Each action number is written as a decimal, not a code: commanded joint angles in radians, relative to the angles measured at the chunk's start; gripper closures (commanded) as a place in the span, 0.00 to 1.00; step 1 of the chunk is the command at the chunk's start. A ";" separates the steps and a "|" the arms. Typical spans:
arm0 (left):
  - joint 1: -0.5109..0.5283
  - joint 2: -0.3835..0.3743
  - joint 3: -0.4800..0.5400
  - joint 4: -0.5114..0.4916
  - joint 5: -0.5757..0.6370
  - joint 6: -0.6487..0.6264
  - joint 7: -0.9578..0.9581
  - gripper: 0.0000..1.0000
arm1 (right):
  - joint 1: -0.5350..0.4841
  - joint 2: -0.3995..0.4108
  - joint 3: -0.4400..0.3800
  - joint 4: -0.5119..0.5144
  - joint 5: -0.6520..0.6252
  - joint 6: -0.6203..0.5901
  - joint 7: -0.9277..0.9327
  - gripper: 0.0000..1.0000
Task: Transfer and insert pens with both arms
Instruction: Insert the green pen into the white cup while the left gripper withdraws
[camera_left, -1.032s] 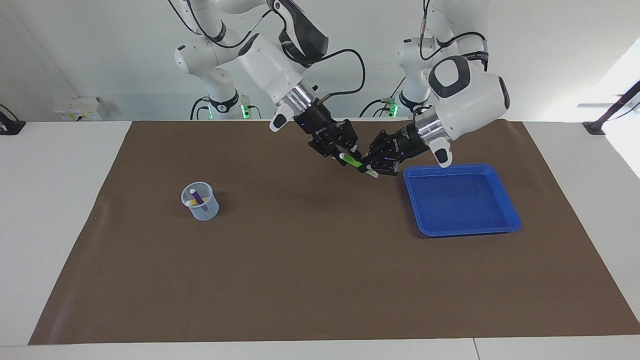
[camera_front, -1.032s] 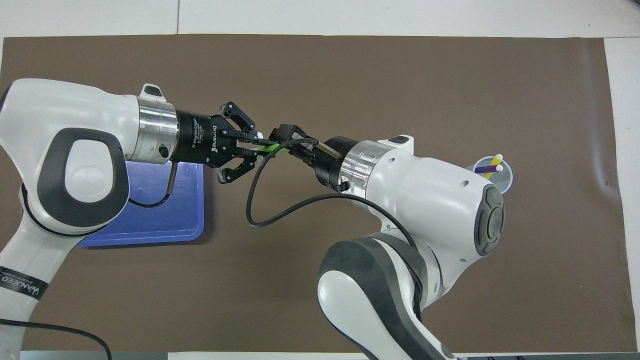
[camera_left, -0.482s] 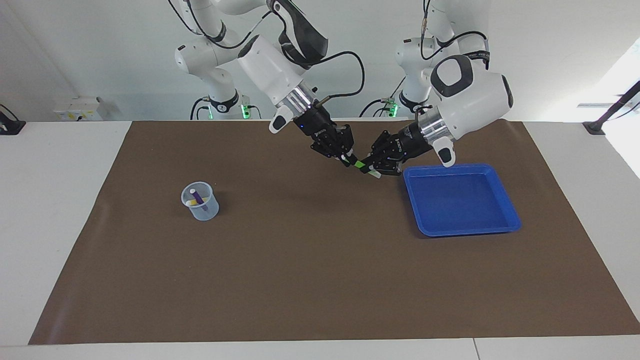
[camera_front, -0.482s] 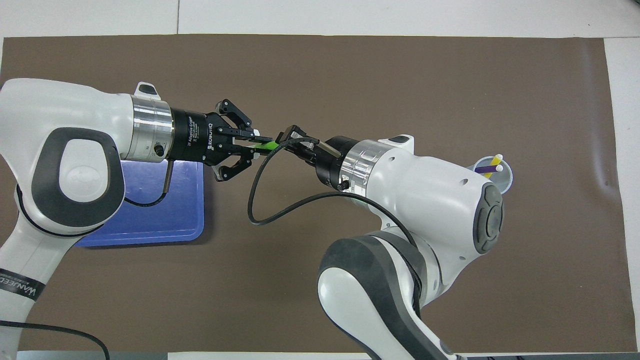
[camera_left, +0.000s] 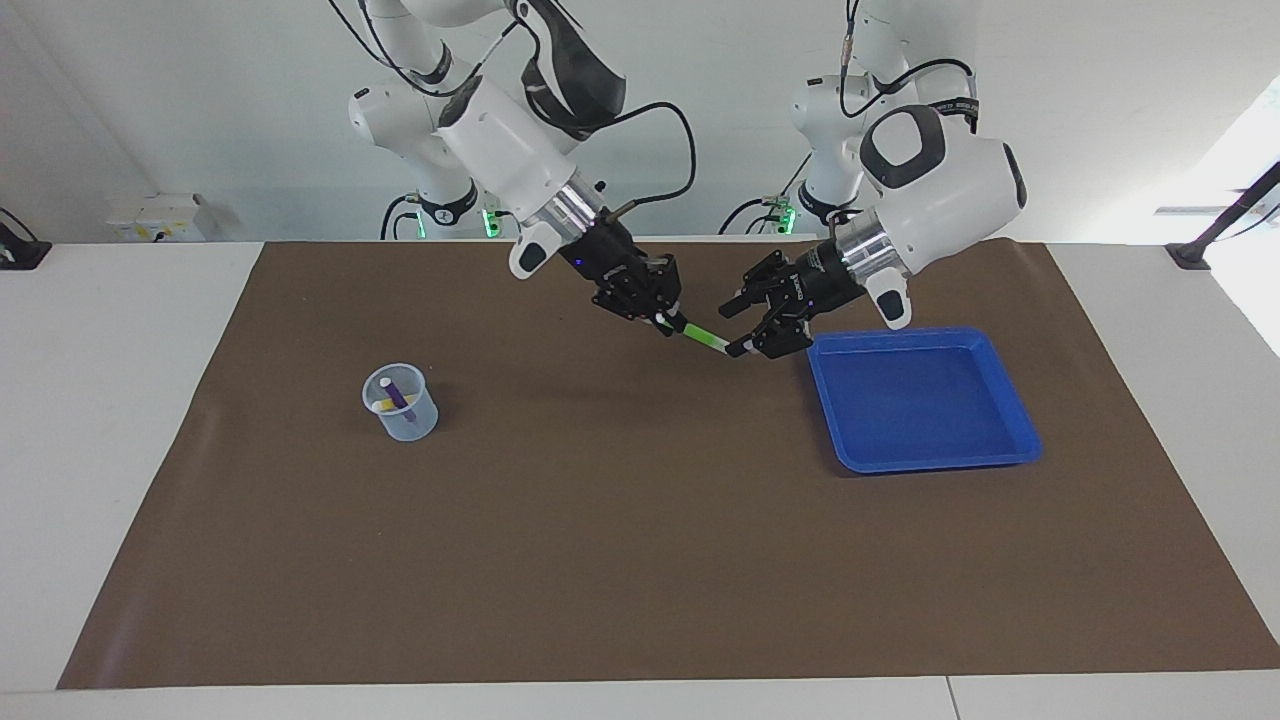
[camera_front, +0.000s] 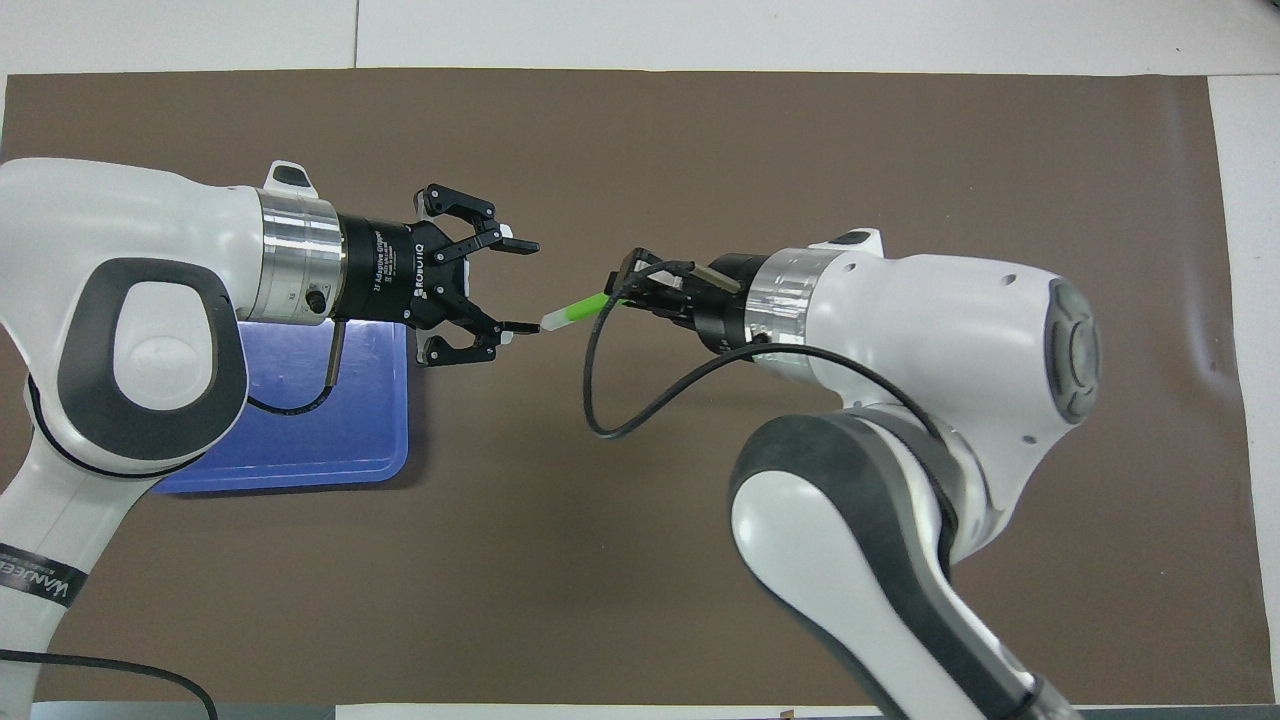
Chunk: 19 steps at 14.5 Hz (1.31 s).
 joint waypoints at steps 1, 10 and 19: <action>0.009 -0.029 0.009 -0.028 0.057 0.004 0.073 0.00 | -0.114 -0.043 0.004 0.030 -0.181 -0.244 -0.164 1.00; 0.143 -0.023 0.015 0.038 0.462 -0.283 0.465 0.00 | -0.408 0.012 0.007 0.203 -0.584 -0.591 -0.663 1.00; 0.187 -0.023 0.021 0.243 0.823 -0.637 1.031 0.00 | -0.462 -0.031 0.004 -0.046 -0.594 -0.418 -0.734 1.00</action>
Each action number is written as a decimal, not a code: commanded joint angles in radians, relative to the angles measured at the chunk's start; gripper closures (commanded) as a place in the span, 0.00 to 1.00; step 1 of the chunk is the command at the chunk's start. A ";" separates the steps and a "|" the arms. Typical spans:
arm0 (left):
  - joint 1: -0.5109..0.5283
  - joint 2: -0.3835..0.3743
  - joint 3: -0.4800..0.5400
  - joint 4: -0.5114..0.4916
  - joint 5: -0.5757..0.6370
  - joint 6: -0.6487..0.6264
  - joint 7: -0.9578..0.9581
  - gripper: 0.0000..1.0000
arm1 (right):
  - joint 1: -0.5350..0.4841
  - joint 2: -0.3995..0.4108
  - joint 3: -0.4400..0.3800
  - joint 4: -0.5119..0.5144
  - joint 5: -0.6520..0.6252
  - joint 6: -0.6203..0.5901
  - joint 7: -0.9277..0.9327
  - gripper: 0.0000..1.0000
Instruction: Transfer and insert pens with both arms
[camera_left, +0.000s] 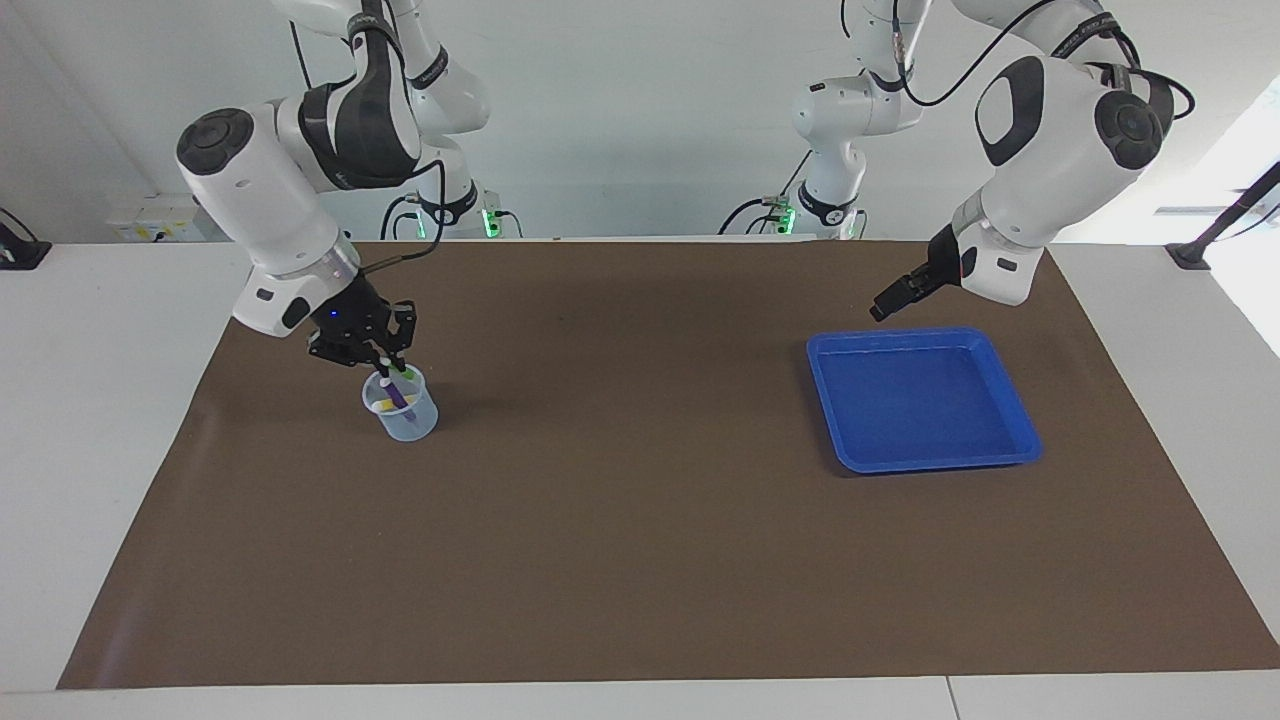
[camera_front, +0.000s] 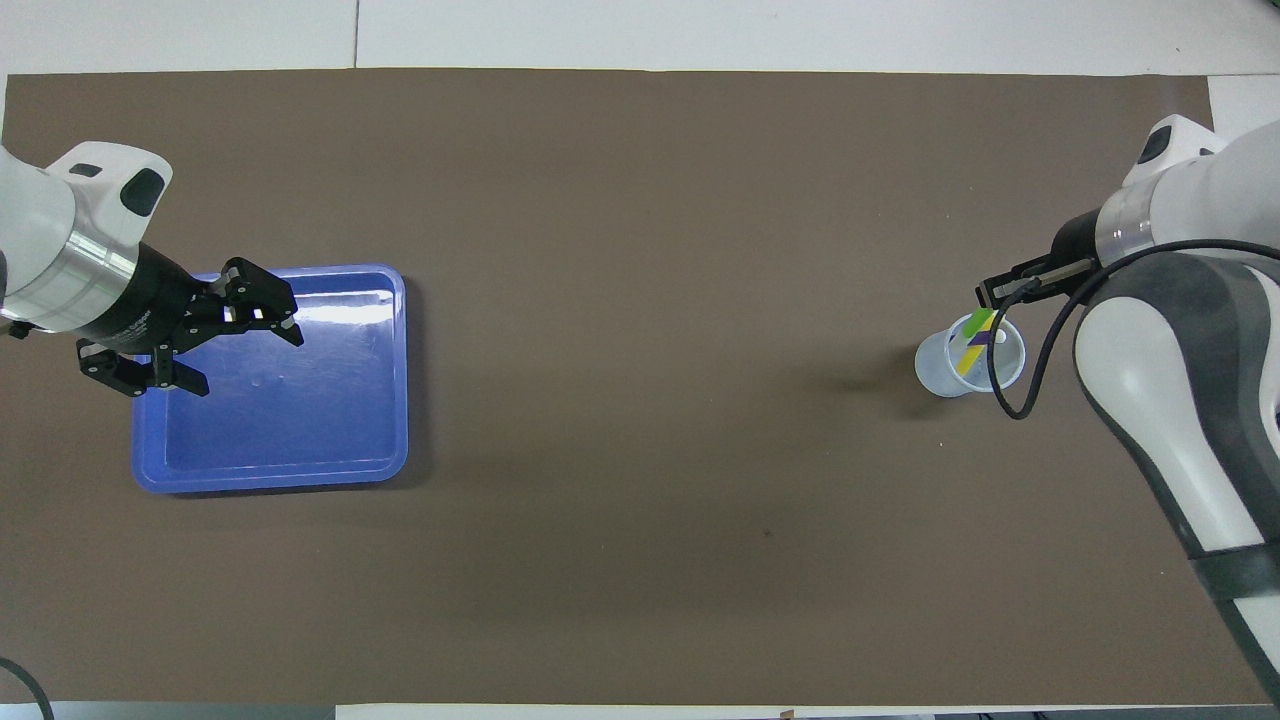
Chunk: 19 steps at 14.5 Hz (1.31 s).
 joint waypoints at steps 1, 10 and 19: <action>-0.009 -0.006 0.026 0.077 0.071 -0.106 0.151 0.00 | -0.032 -0.051 0.007 -0.096 -0.021 0.047 -0.058 1.00; -0.072 -0.120 0.086 0.005 0.077 -0.099 0.379 0.00 | -0.037 -0.076 0.007 -0.184 -0.056 0.131 -0.071 0.39; -0.124 -0.081 0.084 0.076 0.148 -0.089 0.329 0.00 | -0.068 -0.060 0.009 0.187 -0.127 -0.155 -0.058 0.00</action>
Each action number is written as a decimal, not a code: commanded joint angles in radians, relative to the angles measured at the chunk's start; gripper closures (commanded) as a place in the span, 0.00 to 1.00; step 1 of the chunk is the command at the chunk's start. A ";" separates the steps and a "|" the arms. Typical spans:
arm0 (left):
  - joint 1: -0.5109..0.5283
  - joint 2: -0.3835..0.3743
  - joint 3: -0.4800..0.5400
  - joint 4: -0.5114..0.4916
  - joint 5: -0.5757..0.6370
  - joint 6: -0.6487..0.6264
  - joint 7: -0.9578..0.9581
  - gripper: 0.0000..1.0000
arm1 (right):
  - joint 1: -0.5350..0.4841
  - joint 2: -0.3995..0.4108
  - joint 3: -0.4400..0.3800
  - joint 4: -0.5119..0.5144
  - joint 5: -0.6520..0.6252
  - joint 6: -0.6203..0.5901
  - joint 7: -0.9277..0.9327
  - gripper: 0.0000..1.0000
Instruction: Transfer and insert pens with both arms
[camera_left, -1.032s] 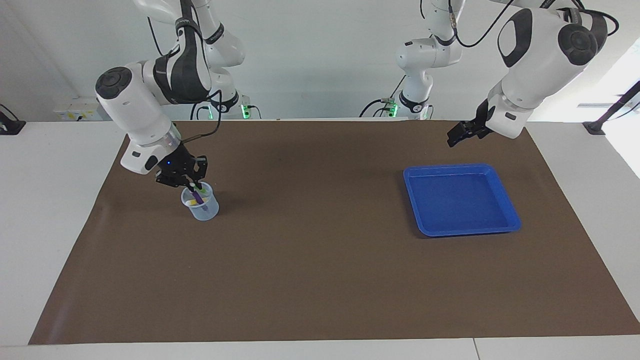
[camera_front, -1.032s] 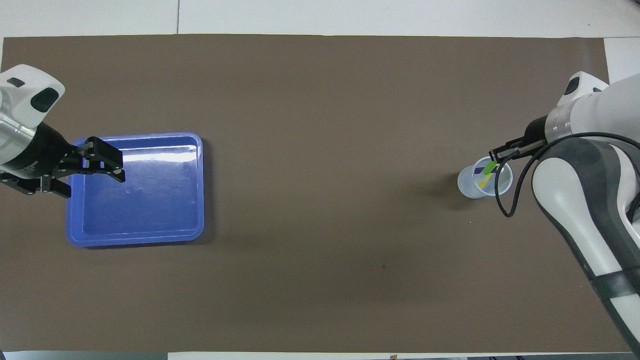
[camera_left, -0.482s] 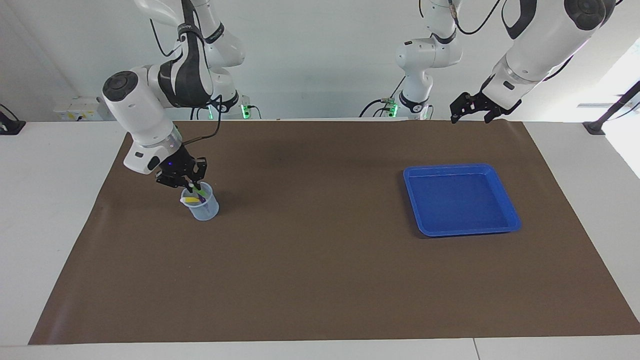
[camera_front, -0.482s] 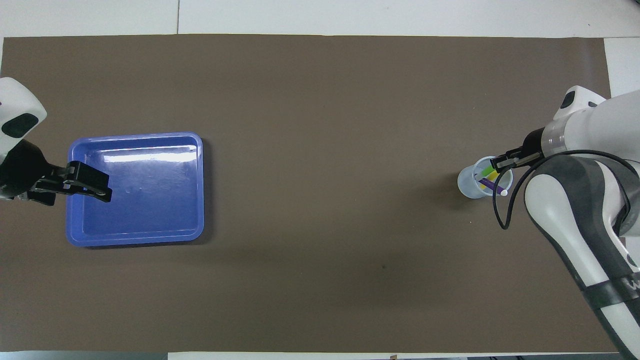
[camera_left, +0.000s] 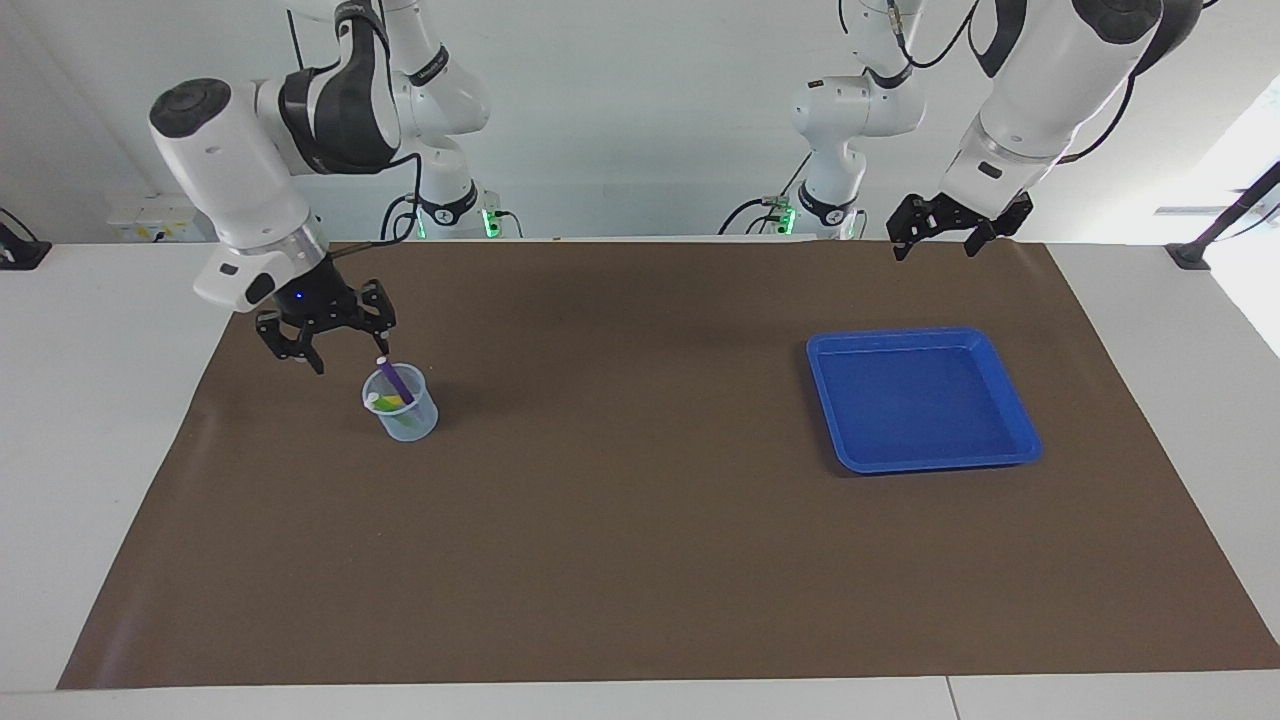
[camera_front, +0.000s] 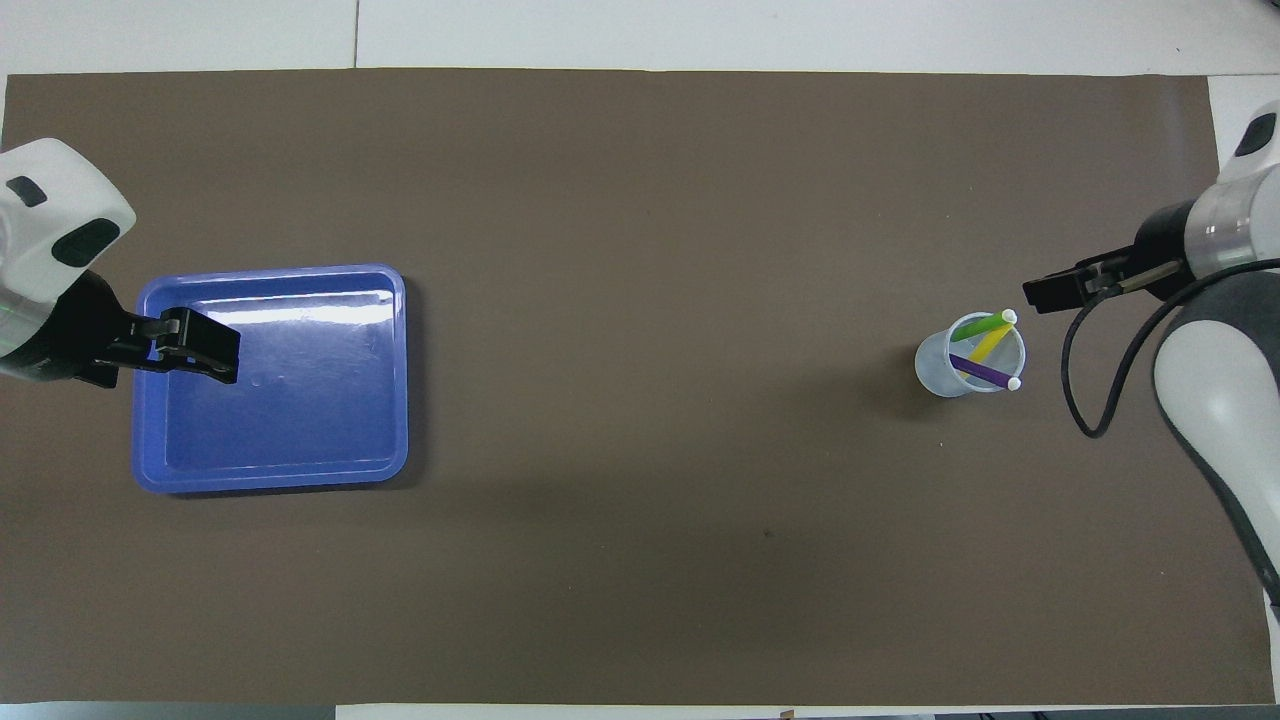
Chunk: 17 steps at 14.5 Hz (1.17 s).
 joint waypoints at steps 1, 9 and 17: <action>-0.004 0.006 0.016 0.005 -0.004 0.004 -0.007 0.00 | -0.020 0.023 0.013 0.197 -0.028 -0.203 -0.003 0.00; 0.003 0.001 0.017 -0.009 -0.016 0.028 -0.005 0.00 | -0.048 -0.031 -0.001 0.201 -0.092 -0.461 0.155 0.00; 0.003 0.006 0.048 -0.004 -0.068 0.030 0.019 0.00 | -0.057 -0.023 0.002 0.177 -0.093 -0.358 0.221 0.00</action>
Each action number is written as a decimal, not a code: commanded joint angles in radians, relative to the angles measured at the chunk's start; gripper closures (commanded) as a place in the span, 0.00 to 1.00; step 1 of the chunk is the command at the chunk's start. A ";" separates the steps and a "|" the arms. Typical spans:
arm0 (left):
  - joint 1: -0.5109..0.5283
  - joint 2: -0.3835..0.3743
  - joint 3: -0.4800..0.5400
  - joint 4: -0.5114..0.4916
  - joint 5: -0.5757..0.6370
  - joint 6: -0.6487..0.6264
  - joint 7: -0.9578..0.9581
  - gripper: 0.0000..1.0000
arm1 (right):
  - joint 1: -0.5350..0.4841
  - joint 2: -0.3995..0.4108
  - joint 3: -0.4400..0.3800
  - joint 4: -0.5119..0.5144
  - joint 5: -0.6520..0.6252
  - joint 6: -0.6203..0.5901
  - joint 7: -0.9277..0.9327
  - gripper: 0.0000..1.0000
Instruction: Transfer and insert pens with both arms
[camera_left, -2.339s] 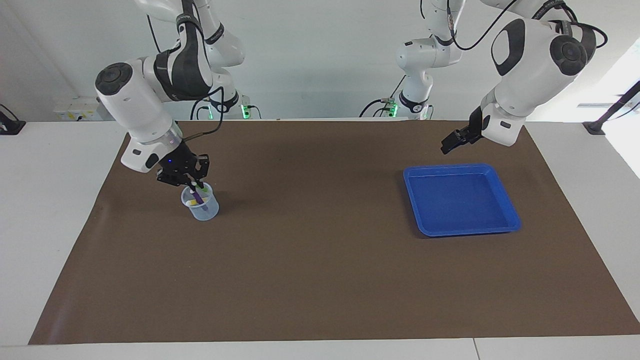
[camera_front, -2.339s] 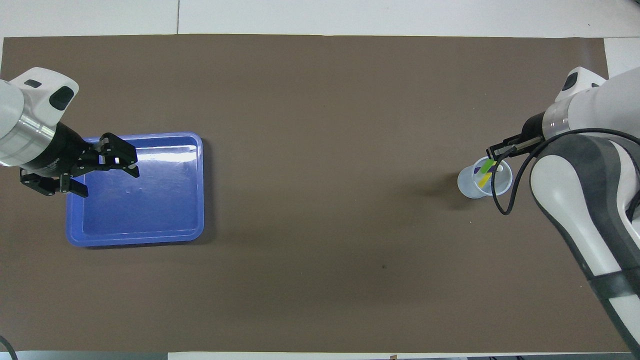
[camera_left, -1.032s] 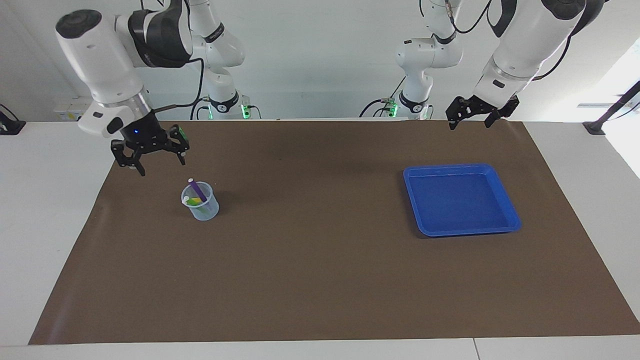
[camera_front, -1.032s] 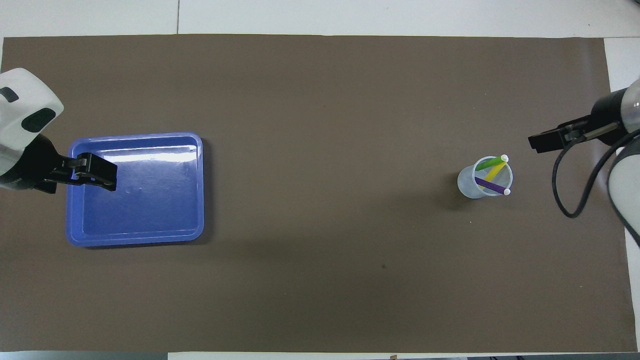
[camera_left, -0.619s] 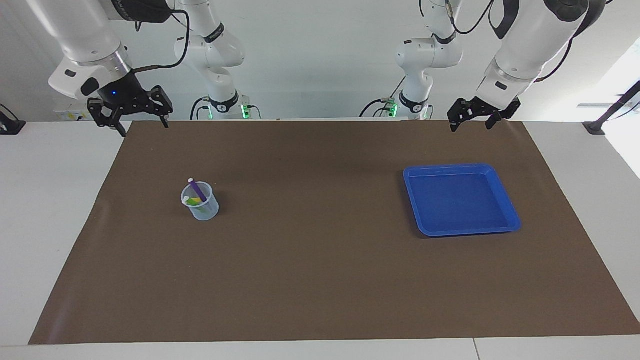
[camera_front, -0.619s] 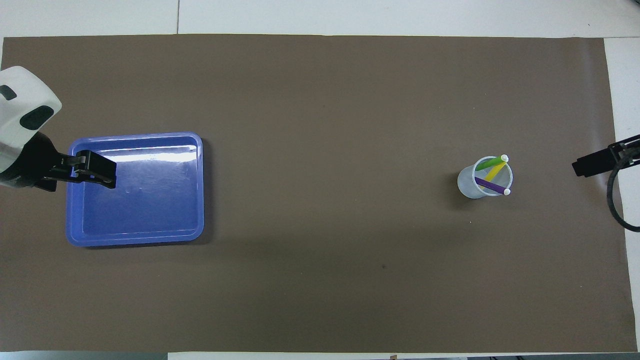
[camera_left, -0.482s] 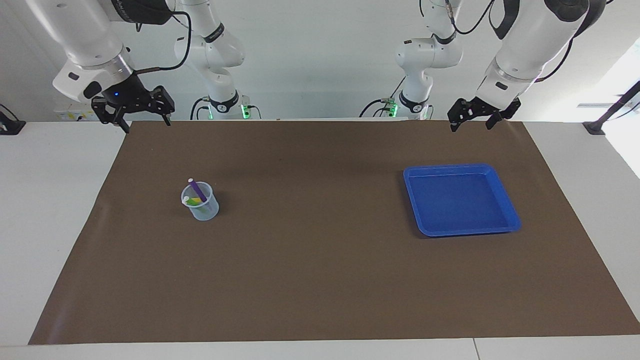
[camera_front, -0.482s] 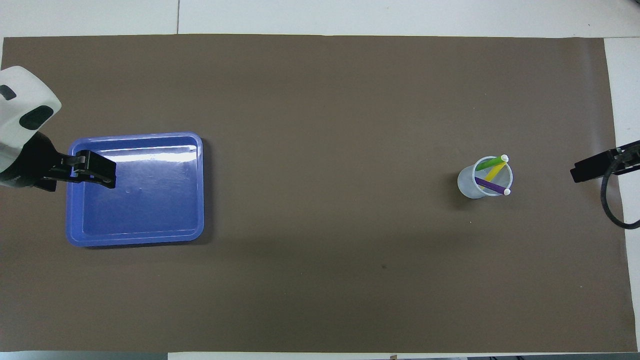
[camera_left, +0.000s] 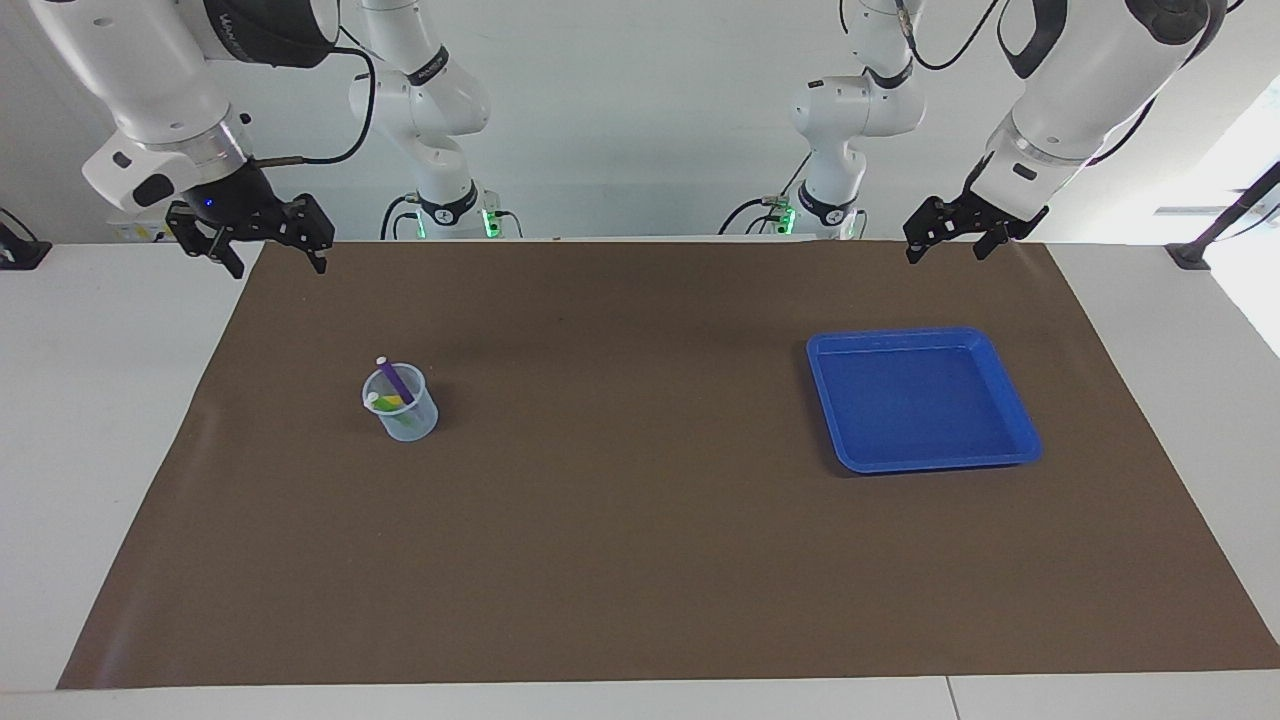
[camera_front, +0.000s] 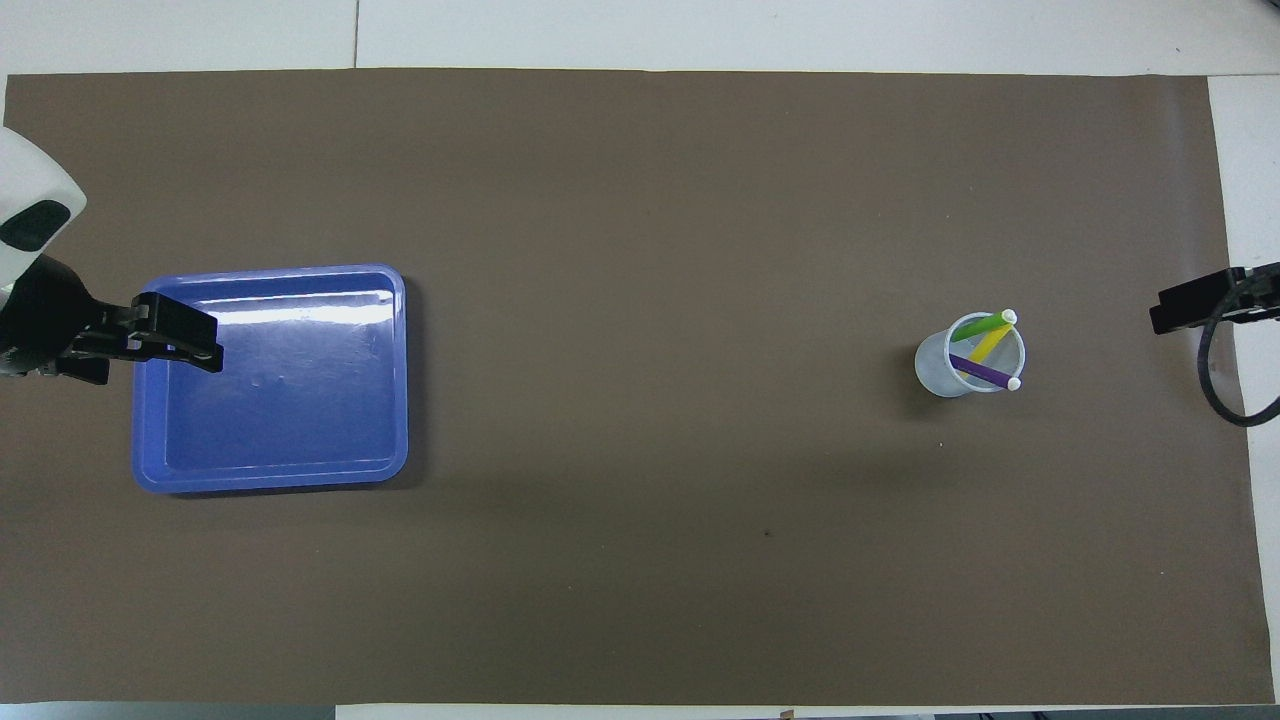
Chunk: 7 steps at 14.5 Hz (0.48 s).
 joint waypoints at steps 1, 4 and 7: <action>-0.002 0.002 -0.002 -0.001 -0.005 0.012 0.019 0.00 | -0.015 -0.014 0.012 -0.038 -0.017 0.021 0.014 0.00; -0.002 0.002 -0.002 0.001 -0.005 0.012 0.019 0.00 | -0.012 -0.016 0.012 -0.038 -0.019 0.026 0.006 0.00; 0.000 0.002 -0.002 0.001 -0.005 0.013 0.019 0.00 | 0.020 -0.016 0.000 -0.038 -0.022 0.026 0.006 0.00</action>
